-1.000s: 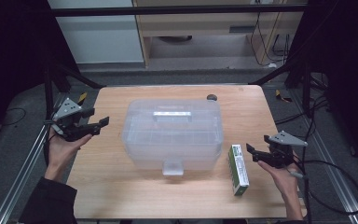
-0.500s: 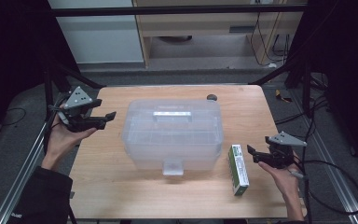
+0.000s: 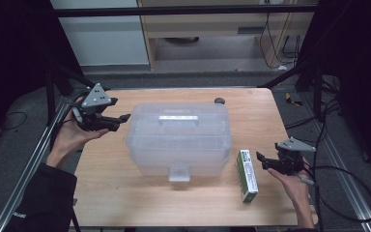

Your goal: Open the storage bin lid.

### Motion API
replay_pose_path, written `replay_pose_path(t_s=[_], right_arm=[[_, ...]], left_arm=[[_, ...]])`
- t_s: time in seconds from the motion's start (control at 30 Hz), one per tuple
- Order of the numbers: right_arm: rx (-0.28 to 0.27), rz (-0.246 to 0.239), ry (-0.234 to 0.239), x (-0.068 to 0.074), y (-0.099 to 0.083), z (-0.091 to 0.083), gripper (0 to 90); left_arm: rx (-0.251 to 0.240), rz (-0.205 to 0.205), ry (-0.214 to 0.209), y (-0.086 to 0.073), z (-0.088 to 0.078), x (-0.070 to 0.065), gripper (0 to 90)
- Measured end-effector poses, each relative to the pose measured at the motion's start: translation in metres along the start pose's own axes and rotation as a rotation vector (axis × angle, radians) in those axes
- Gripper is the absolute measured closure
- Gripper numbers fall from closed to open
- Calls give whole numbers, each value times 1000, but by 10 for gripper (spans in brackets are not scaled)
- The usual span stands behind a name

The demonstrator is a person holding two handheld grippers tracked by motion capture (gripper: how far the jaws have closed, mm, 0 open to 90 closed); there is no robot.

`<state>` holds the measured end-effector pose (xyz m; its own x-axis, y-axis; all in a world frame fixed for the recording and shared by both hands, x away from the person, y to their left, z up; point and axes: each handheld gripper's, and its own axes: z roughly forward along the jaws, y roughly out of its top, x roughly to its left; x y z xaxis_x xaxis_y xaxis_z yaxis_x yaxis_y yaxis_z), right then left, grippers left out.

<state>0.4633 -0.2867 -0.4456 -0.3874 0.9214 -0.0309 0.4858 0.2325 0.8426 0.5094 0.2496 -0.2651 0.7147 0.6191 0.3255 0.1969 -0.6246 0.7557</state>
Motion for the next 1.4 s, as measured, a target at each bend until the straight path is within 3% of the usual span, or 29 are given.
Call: replay_pose_path(t_s=[0.2, 0.43, 0.47, 0.63, 0.83, 0.97, 1.0, 1.17, 1.3, 1.4], right_arm=[[8, 4, 3, -2, -3, 2, 202], [20, 3, 6, -2, -4, 4, 207], [23, 2, 8, -1, -4, 5, 210], [37, -3, 8, -2, -5, 6, 213], [42, 35, 20, -2, -6, 8, 241], [53, 16, 10, -2, -7, 9, 265], [59, 15, 3, -1, -8, 9, 265], [62, 11, -8, -2, -8, 9, 269], [64, 0, -9, -2, -9, 10, 270], [69, -3, -8, -2, -9, 11, 271]], left_arm=[[10, 41, -7, 7, 5, -6, 339], [49, 108, -12, 11, 13, -13, 349], [62, 134, -13, 13, 14, -15, 349], [85, 170, -22, 19, 20, -20, 355], [83, 223, -33, 28, 24, -28, 380], [98, 242, -34, 32, 26, -31, 391], [95, 266, -38, 35, 28, -33, 393], [99, 304, -39, 39, 30, -37, 411], [156, 326, -29, 42, 32, -42, 415], [160, 349, -35, 45, 36, -47, 425]])
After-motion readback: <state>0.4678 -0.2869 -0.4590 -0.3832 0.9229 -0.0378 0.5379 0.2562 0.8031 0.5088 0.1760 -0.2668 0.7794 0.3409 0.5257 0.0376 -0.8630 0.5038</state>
